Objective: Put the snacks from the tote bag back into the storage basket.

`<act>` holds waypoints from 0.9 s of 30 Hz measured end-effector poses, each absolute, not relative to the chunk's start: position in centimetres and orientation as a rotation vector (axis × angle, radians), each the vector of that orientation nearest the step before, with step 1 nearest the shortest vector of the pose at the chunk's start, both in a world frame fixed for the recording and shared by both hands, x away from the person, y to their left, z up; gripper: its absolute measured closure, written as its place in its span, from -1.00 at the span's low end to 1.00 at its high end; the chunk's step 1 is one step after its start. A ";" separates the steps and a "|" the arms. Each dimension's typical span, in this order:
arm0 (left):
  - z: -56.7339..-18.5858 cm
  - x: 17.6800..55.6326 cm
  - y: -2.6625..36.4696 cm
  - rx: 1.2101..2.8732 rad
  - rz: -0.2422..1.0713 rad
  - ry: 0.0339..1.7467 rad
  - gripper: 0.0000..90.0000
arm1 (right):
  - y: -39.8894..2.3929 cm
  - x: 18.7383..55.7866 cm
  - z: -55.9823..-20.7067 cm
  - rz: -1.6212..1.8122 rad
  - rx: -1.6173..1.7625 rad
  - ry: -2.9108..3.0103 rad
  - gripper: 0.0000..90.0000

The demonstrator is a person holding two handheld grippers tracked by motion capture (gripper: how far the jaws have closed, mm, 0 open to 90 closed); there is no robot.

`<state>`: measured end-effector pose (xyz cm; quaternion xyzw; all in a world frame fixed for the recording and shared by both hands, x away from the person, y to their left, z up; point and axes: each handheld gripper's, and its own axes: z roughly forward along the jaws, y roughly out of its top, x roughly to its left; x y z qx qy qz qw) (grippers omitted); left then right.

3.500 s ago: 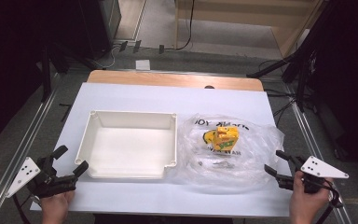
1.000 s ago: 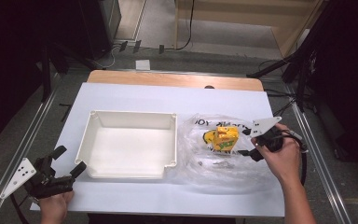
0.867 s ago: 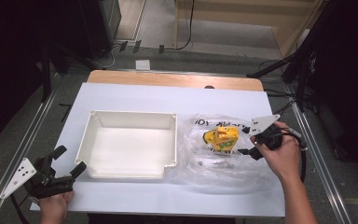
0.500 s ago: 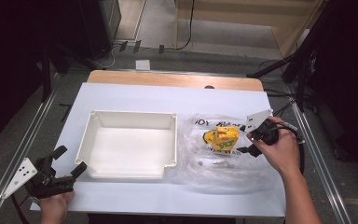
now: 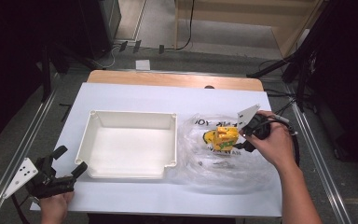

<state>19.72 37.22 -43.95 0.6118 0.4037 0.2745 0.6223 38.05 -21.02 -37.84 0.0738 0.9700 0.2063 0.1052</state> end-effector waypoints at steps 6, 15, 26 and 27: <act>-43.9 19.7 37.2 1.408 0.634 0.928 -1.00 | -20.3 38.6 -38.1 0.572 0.197 2.891 -0.41; -43.9 19.7 37.1 1.414 0.638 0.928 -1.00 | -19.4 38.8 -37.8 0.537 0.122 2.880 -0.20; -43.9 19.8 37.0 1.424 0.642 0.923 -1.00 | -18.2 39.2 -37.8 0.502 0.041 2.907 -0.05; -43.9 19.8 37.0 1.424 0.642 0.923 -1.00 | -18.2 39.3 -37.9 0.507 0.046 2.913 -0.04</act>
